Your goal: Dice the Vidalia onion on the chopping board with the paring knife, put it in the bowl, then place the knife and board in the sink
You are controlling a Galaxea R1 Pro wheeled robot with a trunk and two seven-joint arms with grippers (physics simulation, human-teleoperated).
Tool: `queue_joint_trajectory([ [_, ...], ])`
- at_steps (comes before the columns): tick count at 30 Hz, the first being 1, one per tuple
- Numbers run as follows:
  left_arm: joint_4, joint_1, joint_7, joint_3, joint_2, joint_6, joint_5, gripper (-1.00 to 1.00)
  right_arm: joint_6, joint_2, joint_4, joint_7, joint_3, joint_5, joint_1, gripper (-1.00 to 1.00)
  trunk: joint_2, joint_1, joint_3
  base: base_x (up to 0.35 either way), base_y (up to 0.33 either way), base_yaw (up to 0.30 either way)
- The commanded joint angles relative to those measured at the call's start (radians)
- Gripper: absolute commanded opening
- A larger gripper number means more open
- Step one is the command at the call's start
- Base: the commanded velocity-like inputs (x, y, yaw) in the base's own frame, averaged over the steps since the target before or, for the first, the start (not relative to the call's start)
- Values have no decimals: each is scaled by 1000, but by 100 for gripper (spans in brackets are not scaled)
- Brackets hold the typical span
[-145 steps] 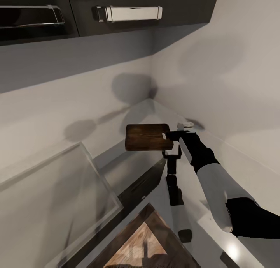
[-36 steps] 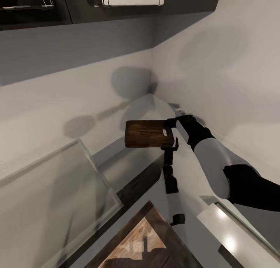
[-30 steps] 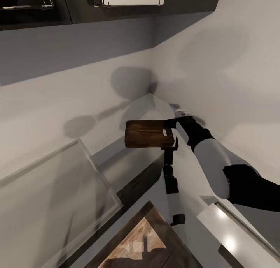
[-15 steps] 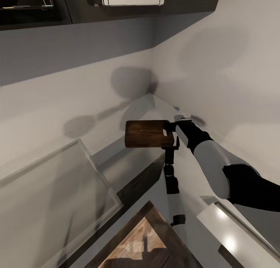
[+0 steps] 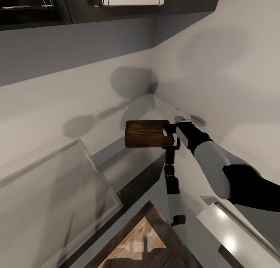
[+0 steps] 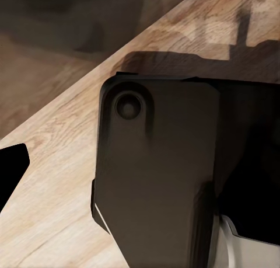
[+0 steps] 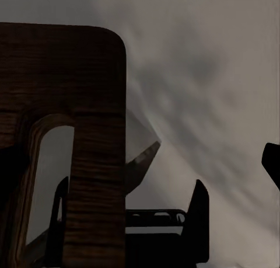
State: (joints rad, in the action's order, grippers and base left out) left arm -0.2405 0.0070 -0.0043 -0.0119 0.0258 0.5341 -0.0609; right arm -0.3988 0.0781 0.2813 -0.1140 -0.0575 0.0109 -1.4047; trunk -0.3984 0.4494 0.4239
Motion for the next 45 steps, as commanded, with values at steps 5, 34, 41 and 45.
queue_joint_trajectory([
  [5, -2, 1, -1, -1, 0, 0, -5, 100, 7, -5, -18, -5, -7, 1, 0, 100, -2, 1, 1, 0, 0, 0],
  [34, 3, 1, -2, 0, 0, 1, -4, 100, 40, -30, -42, -12, -7, 0, 15, 100, -2, 1, 4, 0, 0, 0],
  [41, 3, 1, -2, 0, 0, 1, -4, 100, 39, -31, -42, -11, -7, 1, 15, 100, -2, 1, 10, 0, 0, 0],
  [45, 3, 1, -2, 0, 0, 1, -4, 100, 41, -31, -42, -11, -7, 1, 15, 100, -2, 1, 12, 0, 0, 0],
])
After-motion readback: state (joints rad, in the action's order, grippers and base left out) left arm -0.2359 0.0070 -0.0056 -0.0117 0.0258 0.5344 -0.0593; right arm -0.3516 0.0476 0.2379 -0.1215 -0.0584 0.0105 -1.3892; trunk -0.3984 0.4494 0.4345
